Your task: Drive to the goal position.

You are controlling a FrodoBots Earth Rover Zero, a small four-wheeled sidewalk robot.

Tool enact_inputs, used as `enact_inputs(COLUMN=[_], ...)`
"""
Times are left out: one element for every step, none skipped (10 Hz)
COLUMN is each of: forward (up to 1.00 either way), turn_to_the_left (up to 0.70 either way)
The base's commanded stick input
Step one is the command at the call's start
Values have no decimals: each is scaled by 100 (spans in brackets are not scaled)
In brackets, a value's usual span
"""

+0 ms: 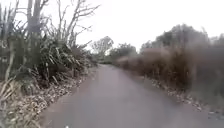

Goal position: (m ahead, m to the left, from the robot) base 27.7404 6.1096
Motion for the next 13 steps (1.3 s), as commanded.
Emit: enact_inputs(forward=[100, 100, 100, 100, 100, 100, 100, 100, 100, 100, 100, 100, 100], turn_to_the_left=[18, 6, 0, 0, 0, 0, 0, 0, 0, 0, 0, 0, 0])
